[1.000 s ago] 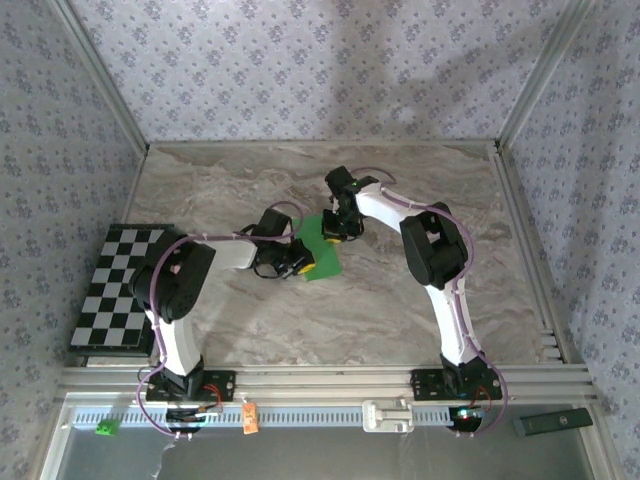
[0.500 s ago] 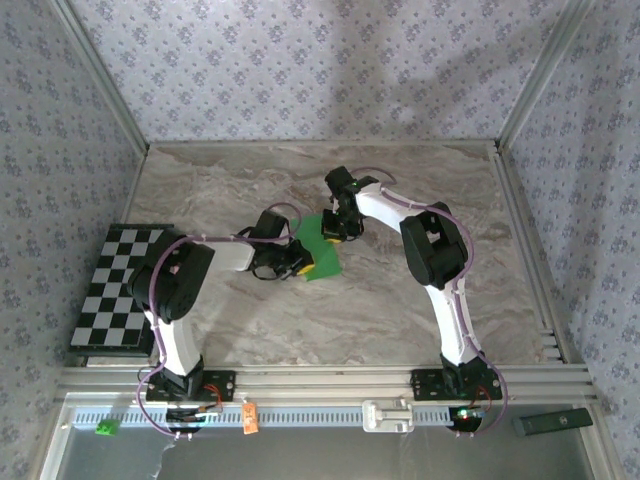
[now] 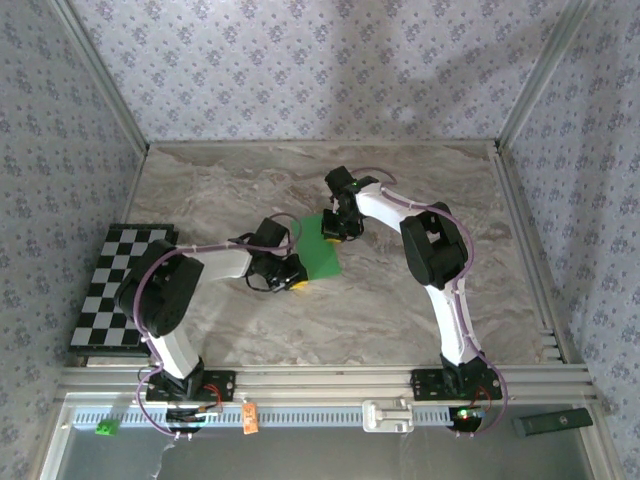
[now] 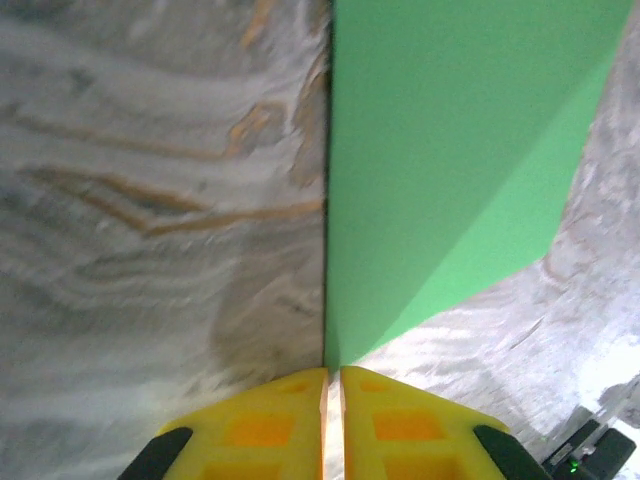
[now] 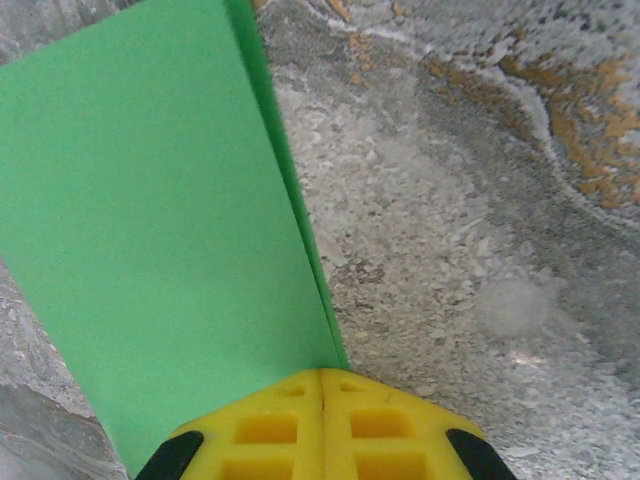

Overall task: Fold a paper plane with a square sheet of paper (pick it up from the middle)
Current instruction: First fold the square sheet of paper in half at the center of the table.

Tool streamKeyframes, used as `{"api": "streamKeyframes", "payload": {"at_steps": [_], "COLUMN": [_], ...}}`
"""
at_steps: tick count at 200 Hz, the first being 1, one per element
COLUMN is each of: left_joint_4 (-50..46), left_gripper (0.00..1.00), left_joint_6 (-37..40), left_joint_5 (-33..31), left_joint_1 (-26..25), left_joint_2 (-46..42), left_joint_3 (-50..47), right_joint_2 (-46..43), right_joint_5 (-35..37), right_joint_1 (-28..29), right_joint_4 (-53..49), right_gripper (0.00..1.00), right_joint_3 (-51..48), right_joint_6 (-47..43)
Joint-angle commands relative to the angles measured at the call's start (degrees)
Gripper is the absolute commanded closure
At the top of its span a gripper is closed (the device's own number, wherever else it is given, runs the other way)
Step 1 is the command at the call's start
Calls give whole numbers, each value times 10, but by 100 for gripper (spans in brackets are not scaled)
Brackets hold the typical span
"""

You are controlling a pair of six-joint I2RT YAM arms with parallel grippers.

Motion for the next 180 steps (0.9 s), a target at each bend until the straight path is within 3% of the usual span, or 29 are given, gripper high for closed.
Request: {"api": "streamKeyframes", "payload": {"at_steps": [1,46,95,141,180], "left_joint_4": [-74,-20,60,40,15], "left_gripper": [88,87,88,89,89], "left_joint_6": [35,38,15,26,32], "left_joint_5": [-17,-13,35,30,32], "left_joint_1": [10,54,76,80,80], "left_joint_2": [-36,-75,26,98,137], "left_joint_3": [11,37,98,148,170], "right_joint_2": [47,39,34,10,-52], "right_joint_5": [76,65,53,26,-25], "right_joint_1": [-15,-13,-12,-17,-16], "right_joint_4": [-42,-34,-32,-21,41], "right_gripper": [94,94,92,88,79], "right_joint_3": [-35,-37,-18,8,-19], "right_joint_6": [6,8,6,-24,-46]}}
